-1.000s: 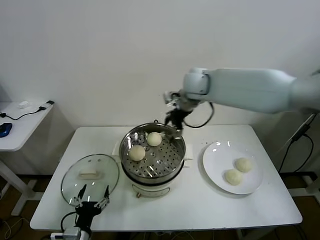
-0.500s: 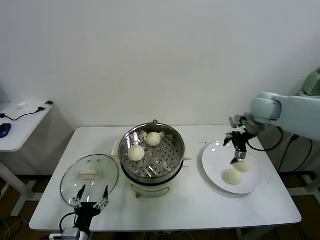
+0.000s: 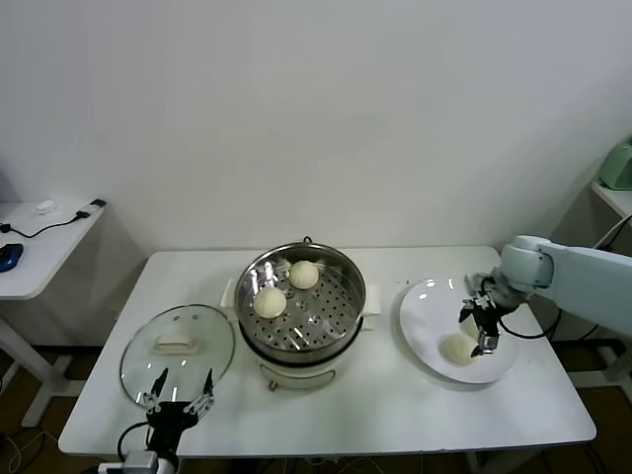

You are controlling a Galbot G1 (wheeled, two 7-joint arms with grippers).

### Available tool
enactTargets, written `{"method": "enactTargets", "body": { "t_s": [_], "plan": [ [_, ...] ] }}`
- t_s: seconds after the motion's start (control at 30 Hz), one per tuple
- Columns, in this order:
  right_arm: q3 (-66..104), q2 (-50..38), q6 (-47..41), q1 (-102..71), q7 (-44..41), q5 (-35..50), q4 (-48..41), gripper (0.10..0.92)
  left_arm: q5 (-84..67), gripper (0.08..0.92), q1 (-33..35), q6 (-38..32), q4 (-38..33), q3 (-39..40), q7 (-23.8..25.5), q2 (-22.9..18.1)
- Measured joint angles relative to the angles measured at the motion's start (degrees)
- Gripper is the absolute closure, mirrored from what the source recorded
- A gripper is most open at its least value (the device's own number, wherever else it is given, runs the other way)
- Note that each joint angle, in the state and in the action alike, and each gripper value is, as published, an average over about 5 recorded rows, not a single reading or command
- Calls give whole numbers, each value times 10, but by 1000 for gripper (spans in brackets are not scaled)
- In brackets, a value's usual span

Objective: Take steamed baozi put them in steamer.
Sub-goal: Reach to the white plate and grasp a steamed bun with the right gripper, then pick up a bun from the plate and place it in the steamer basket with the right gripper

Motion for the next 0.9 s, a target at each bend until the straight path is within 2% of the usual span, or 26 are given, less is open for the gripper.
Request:
{"method": "enactTargets", "body": {
  "t_s": [0.33, 0.6, 0.9],
  "plan": [
    [46, 20, -6, -63, 10, -22, -36, 206, 0, 177, -4, 0, 5, 2, 0, 0],
    [57, 25, -8, -75, 8, -29, -40, 356, 0, 177, -3, 0, 4, 1, 0, 0],
    [25, 27, 0, -19, -9, -17, -18, 372, 1, 177, 4, 0, -6, 4, 0, -2]
  ]
}}
